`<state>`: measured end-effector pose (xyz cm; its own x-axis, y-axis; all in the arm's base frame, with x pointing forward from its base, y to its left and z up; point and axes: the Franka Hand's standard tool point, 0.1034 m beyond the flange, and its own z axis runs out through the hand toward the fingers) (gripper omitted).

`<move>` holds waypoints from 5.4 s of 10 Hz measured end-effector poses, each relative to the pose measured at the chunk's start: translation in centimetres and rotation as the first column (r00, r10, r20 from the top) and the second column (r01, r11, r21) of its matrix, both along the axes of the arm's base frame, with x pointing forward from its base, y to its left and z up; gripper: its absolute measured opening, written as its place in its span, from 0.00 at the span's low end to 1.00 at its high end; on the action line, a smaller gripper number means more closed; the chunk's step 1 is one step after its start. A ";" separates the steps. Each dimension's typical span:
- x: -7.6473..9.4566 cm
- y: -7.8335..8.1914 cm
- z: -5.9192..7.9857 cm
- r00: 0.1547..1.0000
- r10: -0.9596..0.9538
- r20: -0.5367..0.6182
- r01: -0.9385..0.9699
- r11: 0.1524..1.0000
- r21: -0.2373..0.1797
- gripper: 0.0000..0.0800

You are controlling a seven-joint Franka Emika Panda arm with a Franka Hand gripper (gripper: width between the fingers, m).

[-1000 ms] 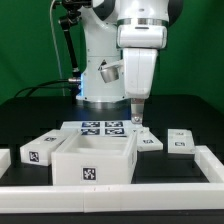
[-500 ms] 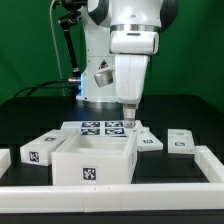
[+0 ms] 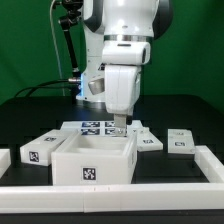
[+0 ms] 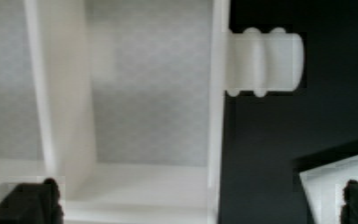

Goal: Assemble cabinet

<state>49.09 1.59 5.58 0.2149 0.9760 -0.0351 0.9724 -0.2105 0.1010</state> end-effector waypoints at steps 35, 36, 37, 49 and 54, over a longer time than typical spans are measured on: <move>1.5 6.5 -4.2 0.960 0.260 -0.100 -0.259 0.966 0.024 0.04; 1.8 7.3 -4.2 0.958 0.269 -0.100 -0.268 0.963 0.027 0.04; 2.0 8.0 -4.2 0.958 0.271 -0.099 -0.269 0.963 0.029 0.04; 2.8 10.4 -2.3 0.990 0.118 -0.074 -0.116 0.993 0.020 0.39; -1.7 11.1 1.4 0.994 0.098 -0.051 -0.098 0.995 0.006 0.98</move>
Offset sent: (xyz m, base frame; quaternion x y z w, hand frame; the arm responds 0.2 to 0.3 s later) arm -0.0015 -0.0078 -0.0137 -0.0062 0.0047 -0.0058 1.0000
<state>47.40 12.73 7.01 0.1159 0.9924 -0.0405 0.9922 -0.1139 0.0502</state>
